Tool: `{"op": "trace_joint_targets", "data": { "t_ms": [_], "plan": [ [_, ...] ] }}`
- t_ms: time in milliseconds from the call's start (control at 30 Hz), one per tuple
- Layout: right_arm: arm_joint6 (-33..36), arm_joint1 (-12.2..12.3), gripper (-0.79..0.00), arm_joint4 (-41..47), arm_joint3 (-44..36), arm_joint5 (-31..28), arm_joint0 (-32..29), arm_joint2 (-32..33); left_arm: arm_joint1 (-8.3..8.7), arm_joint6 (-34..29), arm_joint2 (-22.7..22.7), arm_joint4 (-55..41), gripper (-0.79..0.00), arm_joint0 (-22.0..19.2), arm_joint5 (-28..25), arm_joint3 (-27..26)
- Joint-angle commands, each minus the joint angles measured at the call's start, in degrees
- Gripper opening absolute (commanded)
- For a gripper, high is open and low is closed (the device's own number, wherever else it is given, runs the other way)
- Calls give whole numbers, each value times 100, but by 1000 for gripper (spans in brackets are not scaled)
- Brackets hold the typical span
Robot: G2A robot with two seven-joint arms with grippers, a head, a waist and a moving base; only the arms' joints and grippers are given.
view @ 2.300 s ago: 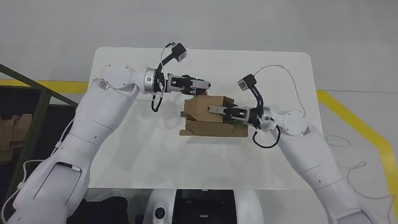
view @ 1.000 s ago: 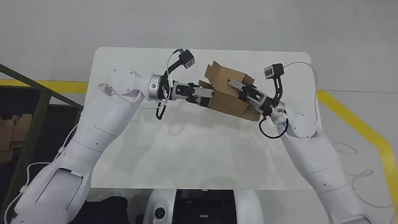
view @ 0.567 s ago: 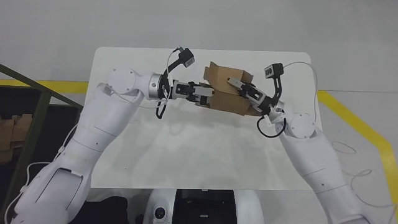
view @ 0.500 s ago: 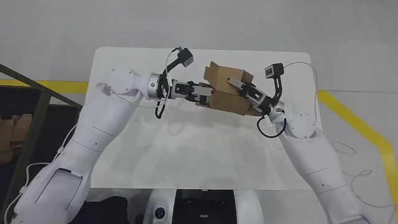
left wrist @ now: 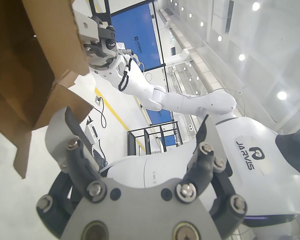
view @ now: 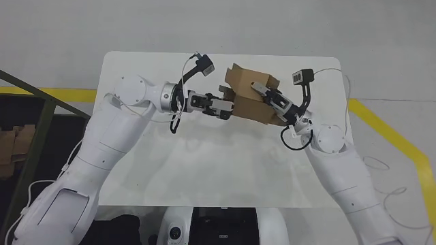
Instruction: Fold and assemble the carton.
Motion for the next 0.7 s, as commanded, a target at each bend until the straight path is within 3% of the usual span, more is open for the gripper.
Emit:
{"op": "trace_joint_targets", "data": {
  "t_ms": [0, 667],
  "plan": [
    [-47, -7, -785, 2, -19, 1, -18, 3, 0, -8, 11, 3, 0, 14, 15, -30],
    [-131, -34, -785, -239, -436, 139, -289, 8, -83, 282, 227, 196, 0, -156, -25, 211]
  ]
}}
